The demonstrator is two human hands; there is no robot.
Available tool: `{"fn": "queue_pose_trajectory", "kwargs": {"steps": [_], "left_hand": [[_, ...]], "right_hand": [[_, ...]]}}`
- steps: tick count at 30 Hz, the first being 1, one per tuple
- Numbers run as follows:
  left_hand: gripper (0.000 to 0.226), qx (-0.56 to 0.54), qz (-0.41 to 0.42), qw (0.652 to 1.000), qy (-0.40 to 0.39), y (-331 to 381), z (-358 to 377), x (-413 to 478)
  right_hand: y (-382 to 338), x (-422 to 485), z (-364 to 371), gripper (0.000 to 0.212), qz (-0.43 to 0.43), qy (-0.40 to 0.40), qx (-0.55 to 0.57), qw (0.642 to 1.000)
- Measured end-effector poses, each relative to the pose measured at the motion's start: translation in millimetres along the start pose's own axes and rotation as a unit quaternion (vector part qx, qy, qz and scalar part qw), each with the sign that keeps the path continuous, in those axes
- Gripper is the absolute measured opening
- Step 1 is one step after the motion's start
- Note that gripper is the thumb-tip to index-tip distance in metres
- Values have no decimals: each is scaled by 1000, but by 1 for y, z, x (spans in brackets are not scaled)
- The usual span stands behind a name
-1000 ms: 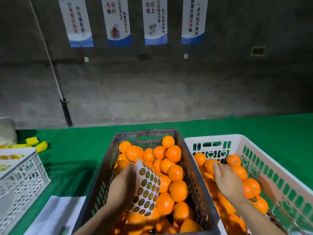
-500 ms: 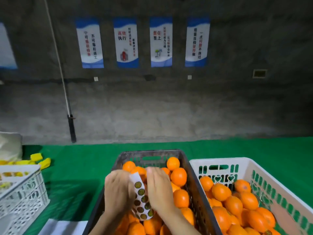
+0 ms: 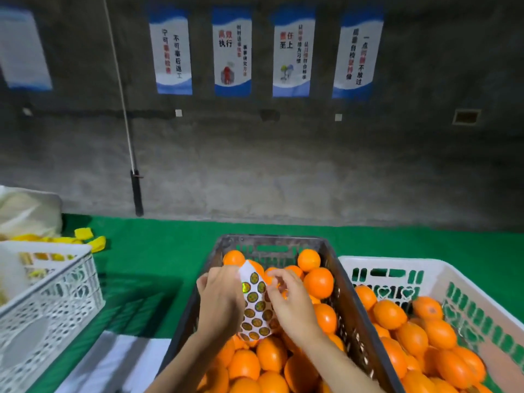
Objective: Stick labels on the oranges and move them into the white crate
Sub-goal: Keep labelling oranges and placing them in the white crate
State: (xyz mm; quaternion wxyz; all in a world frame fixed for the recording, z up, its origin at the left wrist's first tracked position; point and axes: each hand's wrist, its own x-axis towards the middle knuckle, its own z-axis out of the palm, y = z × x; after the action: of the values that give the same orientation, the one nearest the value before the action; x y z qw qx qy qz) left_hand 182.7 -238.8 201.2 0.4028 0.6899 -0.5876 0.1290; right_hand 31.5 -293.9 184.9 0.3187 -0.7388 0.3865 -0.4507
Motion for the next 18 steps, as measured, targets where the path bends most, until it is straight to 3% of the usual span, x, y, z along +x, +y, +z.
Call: {"fn": "queue_pose_trajectory", "kwargs": {"steps": [5, 7, 13, 15, 18], "left_hand": [[28, -49, -55, 997, -7, 5, -2, 2], [23, -125, -113, 986, -20, 5, 1, -1], [24, -202, -145, 967, -63, 13, 22, -5], [16, -233, -151, 959, -61, 13, 27, -2], [31, -237, -145, 958, -76, 9, 29, 0]], "right_hand": [[-9, 7, -4, 44, -137, -27, -190, 972], [-6, 4, -4, 48, -201, -41, -253, 946], [5, -6, -4, 37, -200, 29, -314, 928], [3, 0, -4, 34, -168, 41, -277, 945], [7, 7, -4, 34, -129, 18, -228, 965]]}}
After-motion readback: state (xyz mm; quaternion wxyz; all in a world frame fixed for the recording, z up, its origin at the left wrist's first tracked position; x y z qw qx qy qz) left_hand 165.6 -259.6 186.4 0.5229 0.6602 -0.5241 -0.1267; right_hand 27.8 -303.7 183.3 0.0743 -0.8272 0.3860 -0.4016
